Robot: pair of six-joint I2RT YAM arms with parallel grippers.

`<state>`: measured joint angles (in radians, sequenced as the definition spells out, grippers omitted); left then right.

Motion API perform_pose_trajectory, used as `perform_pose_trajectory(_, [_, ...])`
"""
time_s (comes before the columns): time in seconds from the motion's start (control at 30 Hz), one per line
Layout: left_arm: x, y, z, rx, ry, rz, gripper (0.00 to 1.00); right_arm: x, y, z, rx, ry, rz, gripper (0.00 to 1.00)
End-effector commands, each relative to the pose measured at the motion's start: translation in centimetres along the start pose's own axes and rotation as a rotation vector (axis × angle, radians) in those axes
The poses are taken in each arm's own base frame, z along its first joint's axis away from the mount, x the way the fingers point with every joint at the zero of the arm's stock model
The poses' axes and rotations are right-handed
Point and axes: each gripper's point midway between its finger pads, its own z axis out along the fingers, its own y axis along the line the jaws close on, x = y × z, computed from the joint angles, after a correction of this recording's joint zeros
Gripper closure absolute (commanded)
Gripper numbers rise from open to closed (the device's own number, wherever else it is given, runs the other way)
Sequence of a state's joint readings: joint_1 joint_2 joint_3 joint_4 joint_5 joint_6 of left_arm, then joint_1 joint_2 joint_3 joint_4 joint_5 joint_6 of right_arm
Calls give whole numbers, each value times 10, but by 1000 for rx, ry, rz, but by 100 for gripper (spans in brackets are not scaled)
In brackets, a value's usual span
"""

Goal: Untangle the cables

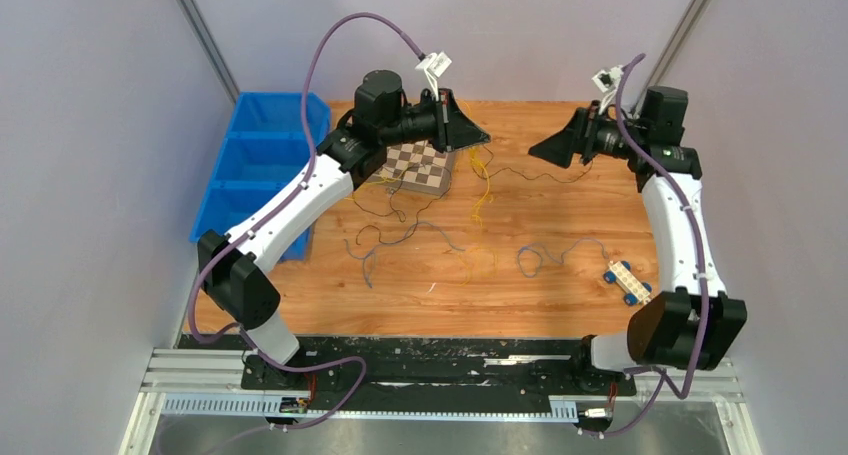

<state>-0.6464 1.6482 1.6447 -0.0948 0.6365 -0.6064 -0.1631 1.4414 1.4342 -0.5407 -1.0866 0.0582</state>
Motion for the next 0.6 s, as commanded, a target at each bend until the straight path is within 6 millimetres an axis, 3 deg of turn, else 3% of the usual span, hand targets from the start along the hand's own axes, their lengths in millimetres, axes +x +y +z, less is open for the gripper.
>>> perform_pose_trajectory(0.0, [-3,6,8,-59,2,-187,100,31,88,18,-245,96,-164,14])
perform_pose_trajectory(0.07, [-1,3,9,-45,10,-204,100,45,105,37,-277,139,-228,13])
perform_pose_trajectory(0.23, [-1,-2,8,-34,12,-222,100,52,119,58,-332,184,-246,11])
perform_pose_trajectory(0.3, [-2,-7,8,-13,11,-235,100,57,124,68,-348,203,-267,16])
perform_pose_trajectory(0.4, [1,-13,9,22,32,-262,100,64,129,74,-381,221,-276,68])
perform_pose_trajectory(0.47, [3,-13,7,31,49,-266,99,62,133,72,-394,214,-291,94])
perform_pose_trajectory(0.53, [4,-9,3,33,62,-265,94,58,136,66,-402,198,-316,100])
perform_pose_trajectory(0.57, [4,-5,-1,27,69,-266,85,56,139,63,-415,189,-322,100])
